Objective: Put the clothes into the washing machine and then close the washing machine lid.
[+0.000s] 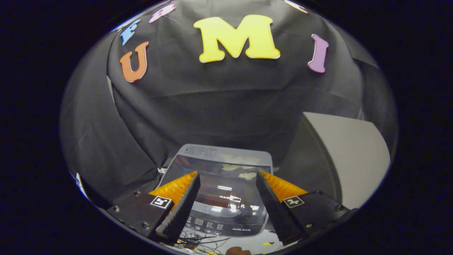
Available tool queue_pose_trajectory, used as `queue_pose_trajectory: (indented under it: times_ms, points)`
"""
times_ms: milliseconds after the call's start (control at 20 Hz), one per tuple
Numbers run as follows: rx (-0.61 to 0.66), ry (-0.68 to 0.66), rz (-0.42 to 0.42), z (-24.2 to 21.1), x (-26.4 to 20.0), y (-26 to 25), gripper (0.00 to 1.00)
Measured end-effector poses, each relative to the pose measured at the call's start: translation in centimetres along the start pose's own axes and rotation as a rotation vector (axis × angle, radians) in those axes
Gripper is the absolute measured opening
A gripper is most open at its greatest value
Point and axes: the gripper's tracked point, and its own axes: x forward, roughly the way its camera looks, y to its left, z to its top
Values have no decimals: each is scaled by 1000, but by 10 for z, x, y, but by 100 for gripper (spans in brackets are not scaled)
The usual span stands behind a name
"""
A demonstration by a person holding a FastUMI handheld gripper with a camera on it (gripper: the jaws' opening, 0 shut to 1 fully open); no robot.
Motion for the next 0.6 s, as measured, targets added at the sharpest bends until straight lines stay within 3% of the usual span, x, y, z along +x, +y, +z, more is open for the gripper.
queue_pose_trajectory:
  times_ms: [300,600]
  points:
    - [-50,-218,-23,1,-125,-24,99]
    - [-3,-306,-54,-66,-244,-50,99]
